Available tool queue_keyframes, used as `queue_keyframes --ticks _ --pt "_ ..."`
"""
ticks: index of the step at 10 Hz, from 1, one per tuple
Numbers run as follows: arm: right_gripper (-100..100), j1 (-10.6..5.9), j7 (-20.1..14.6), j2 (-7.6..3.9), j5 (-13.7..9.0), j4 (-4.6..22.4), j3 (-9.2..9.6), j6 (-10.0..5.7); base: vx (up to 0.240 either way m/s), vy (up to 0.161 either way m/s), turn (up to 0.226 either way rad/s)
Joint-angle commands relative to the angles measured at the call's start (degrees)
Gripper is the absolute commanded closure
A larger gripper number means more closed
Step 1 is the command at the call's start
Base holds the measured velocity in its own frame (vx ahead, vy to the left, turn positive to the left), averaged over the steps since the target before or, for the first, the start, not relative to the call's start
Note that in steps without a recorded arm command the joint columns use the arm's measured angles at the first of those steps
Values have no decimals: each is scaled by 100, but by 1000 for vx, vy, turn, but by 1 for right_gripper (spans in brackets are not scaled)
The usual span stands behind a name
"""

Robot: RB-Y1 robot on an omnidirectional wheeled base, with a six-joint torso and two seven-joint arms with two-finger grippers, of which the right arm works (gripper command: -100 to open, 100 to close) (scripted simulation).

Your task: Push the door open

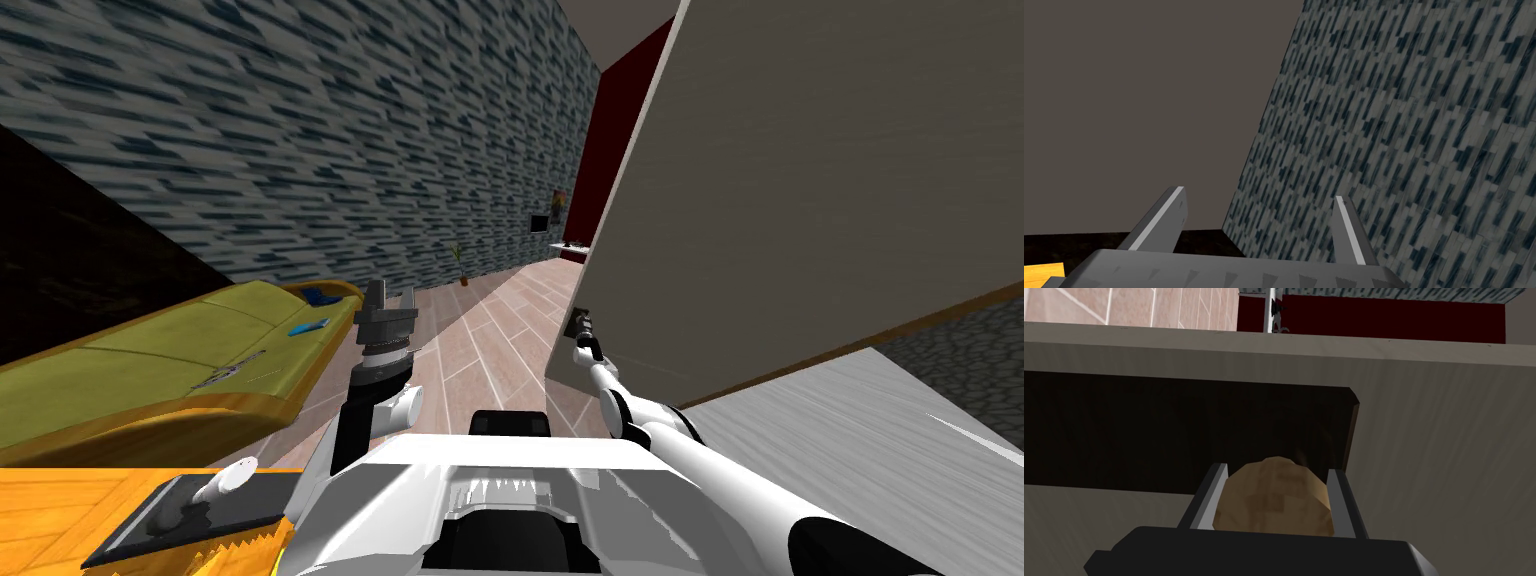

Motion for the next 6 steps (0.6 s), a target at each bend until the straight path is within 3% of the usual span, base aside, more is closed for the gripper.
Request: queue_keyframes --ticks 1,5,6 --pt "100 -32 29 -81 -41 73 -96 -39 182 67 -51" --pt "100 -2 95 -164 -110 90 -264 -47 165 49 -41" --pt "100 1 76 -145 -94 108 -224 -48 77 29 -34"
